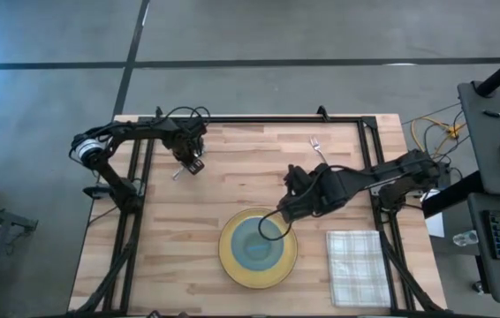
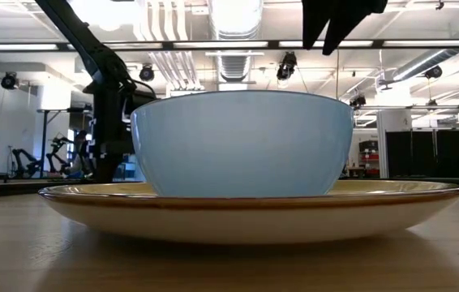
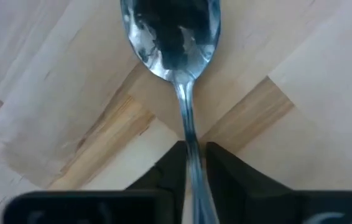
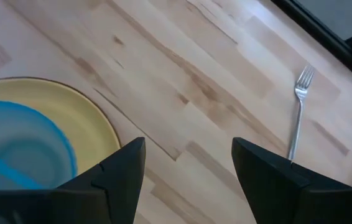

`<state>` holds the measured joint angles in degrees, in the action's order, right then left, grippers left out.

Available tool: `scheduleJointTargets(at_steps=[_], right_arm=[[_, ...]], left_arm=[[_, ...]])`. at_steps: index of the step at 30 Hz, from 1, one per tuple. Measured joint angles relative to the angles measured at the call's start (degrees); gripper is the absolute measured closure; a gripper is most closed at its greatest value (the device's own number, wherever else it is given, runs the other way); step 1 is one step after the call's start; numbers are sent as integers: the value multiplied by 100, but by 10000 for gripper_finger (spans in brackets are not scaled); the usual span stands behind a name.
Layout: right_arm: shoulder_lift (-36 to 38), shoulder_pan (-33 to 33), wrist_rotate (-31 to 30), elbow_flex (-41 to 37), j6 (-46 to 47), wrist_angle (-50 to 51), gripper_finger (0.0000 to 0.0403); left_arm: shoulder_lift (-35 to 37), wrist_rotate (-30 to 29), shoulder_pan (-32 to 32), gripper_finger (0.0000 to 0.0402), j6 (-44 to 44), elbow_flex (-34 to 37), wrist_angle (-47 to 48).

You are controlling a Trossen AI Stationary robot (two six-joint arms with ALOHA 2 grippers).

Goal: Set table place
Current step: Put the silver spoon into the blue bowl

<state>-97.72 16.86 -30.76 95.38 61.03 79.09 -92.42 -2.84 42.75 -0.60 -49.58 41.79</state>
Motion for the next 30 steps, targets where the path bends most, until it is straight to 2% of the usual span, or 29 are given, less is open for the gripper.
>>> scheduleJointTargets(at_steps=[3, 10, 14, 17, 20, 23, 26, 30], right_arm=[[-20, 0, 20, -39, -3, -21, 170], [-21, 0, 164, -113, 51, -65, 170], [-17, -2, 267, -112, 204, -121, 170], [12, -1, 269, -112, 346, -240, 170], [88, -2, 368, -115, 297, -636, 170], [194, 0, 374, -115, 209, -1137, 170], [314, 0, 318, -115, 184, -1560, 170], [489, 0, 21, -115, 612, -1734, 170]], left_arm=[[6, -38, 0, 393, 1, 2, -84], [92, -14, -70, 398, -46, -46, 11], [547, 143, -406, 399, -194, -48, 505], [1042, 488, -810, 400, -516, -48, 724], [1610, 931, -1432, 400, -1013, -71, 788], [2060, 1193, -2327, 400, -1499, -167, 811], [2311, 1224, -3339, 401, -1994, -328, 773], [2272, 999, -4577, 401, -2648, -633, 700]])
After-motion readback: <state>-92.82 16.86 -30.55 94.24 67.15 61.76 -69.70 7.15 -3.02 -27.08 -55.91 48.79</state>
